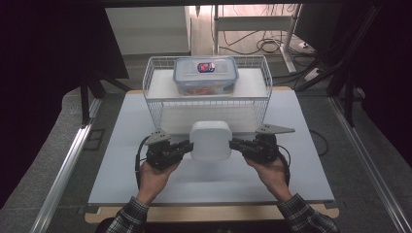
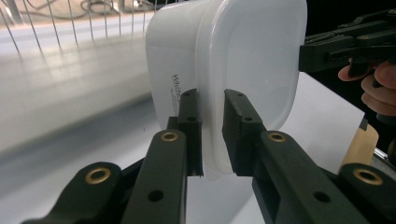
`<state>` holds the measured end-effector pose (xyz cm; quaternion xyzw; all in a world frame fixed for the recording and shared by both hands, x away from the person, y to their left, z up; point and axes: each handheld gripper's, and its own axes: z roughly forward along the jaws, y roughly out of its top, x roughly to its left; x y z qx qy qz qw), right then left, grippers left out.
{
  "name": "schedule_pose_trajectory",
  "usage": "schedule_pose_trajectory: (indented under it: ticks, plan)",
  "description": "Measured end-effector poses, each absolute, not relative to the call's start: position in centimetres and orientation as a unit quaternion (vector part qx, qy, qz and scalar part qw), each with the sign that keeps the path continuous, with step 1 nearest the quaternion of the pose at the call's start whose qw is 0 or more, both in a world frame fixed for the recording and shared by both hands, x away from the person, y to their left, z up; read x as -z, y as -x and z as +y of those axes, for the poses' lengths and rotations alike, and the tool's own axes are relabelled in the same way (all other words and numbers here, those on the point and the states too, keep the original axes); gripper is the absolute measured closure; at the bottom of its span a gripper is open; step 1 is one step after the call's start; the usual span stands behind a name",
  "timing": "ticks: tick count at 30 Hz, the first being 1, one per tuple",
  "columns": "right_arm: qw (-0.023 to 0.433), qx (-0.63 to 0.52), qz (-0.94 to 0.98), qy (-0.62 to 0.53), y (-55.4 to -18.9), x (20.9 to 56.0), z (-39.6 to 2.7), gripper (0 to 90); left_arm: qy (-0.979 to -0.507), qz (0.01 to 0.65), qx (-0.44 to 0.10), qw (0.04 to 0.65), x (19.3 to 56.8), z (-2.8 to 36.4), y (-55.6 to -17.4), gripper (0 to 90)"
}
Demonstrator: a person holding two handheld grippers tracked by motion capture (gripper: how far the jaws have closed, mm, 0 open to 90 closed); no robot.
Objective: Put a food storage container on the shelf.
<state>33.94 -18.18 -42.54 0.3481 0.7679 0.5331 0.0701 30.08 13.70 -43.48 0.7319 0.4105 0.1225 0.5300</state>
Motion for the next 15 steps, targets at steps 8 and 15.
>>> schedule_pose_trajectory:
  ticks: [8, 15]
  plan:
    - [0.087, -0.547, 0.763, -0.334, -34.8, 40.1, -17.9, 79.3, -0.727, 0.401, -0.146, 0.538, 40.9, 13.9, -30.6, 78.5]
    - [0.099, -0.555, 0.759, -0.324, -35.5, 38.1, -17.6, 79.1, -0.725, 0.395, -0.166, 0.539, 38.8, 14.0, -31.0, 78.6]
